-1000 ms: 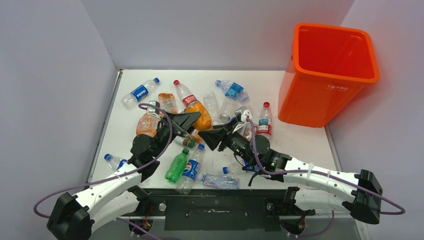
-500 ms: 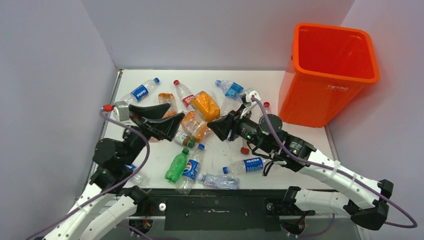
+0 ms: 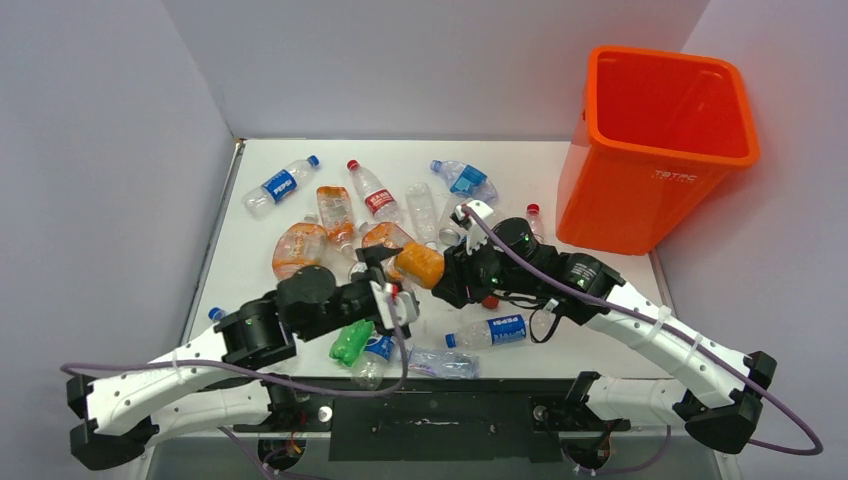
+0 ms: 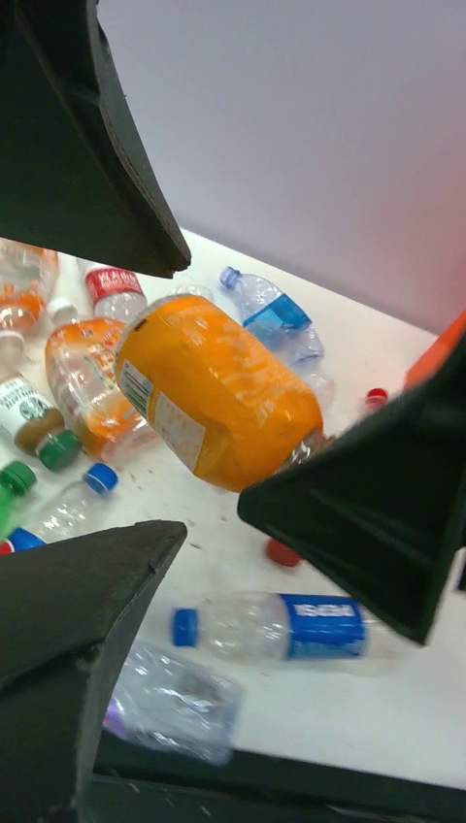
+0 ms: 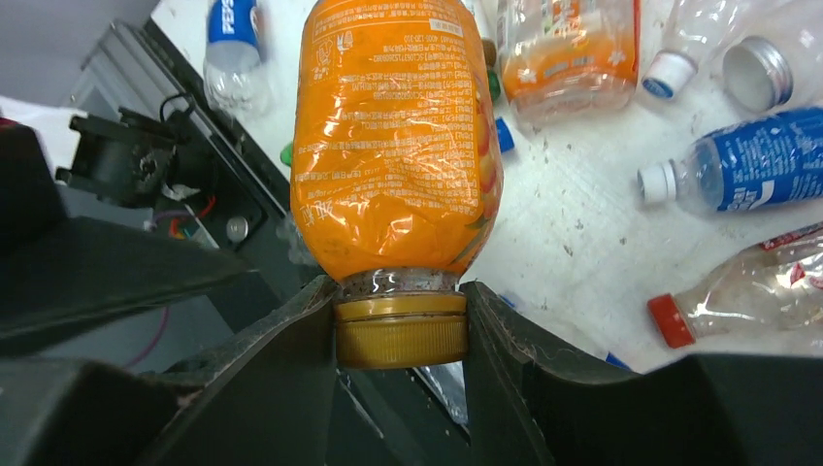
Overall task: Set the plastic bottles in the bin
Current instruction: Place the plastic bottle in the trash bin.
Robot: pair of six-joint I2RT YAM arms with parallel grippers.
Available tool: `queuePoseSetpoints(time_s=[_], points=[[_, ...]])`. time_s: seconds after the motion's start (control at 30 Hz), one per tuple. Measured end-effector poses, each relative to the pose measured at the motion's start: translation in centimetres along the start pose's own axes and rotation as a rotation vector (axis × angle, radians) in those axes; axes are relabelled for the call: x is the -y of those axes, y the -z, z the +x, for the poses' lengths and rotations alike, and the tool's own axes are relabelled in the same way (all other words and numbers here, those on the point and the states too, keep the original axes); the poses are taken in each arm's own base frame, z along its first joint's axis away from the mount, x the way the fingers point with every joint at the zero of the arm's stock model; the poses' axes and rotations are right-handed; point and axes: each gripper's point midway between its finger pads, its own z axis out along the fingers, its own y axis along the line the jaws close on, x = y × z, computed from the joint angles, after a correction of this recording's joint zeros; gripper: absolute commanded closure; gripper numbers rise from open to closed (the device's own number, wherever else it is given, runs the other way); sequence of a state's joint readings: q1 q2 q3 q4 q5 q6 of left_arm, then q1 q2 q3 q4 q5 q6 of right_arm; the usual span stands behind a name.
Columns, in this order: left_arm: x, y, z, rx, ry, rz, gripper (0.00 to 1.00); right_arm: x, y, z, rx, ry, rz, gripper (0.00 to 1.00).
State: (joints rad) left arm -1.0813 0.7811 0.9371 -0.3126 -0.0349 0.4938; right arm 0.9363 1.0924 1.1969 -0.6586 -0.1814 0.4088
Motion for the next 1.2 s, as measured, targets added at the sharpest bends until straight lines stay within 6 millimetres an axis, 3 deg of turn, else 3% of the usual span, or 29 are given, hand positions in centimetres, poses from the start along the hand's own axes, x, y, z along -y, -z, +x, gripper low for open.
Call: queuePoseSetpoints(time_s=[0.13,0.3,0.43,0.6,0.8,0.83,0.9,0.93,1.0,1.03,1.2], points=[[2.0,-1.7,3.0,-0.136,-0.219,0.055,0.04,-0.1,0.1,1.0,-0.057,0.008,-0.008,0.95],[1.3,-2.3,4.9,-0.231,-0.384,0.035,0.01,-0.6,0.5,1.0,-0.069,0.010,-0.034,0.95],[0.8,-2.5,6.1,-0.280,-0.459,0.019,0.16,-1.1,0.6,1.2,-0.079,0.012,-0.063,0.95],[0.8,-3.2,6.3,-0.287,-0.488,0.017,0.28,-1.4,0.7,1.6,-0.098,0.010,-0.084,0.95],[1.1,-3.6,6.3,-0.278,-0.502,0.024,0.66,-1.6,0.8,1.6,-0.099,0.008,-0.092,0.95],[1.2,-3.6,6.4,-0.277,-0.506,0.028,0.70,-1.6,0.9,1.6,-0.100,0.007,-0.092,0.91],[1.5,-3.6,6.4,-0.272,-0.500,0.032,0.76,-1.6,0.9,1.5,-0.097,0.002,-0.091,0.42],[1.6,-3.7,6.4,-0.268,-0.497,0.033,0.77,-1.5,0.9,1.5,-0.095,-0.001,-0.090,0.24],[1.9,-3.8,6.3,-0.250,-0.468,0.035,0.80,-1.7,0.9,1.2,-0.082,-0.006,-0.096,0.01],[2.1,-3.8,6.3,-0.243,-0.454,0.039,0.80,-1.8,0.9,0.9,-0.069,-0.008,-0.100,0.09],[3.2,-3.7,6.6,-0.217,-0.310,0.042,0.86,-2.4,1.9,-1.5,0.045,0.000,-0.118,0.10]])
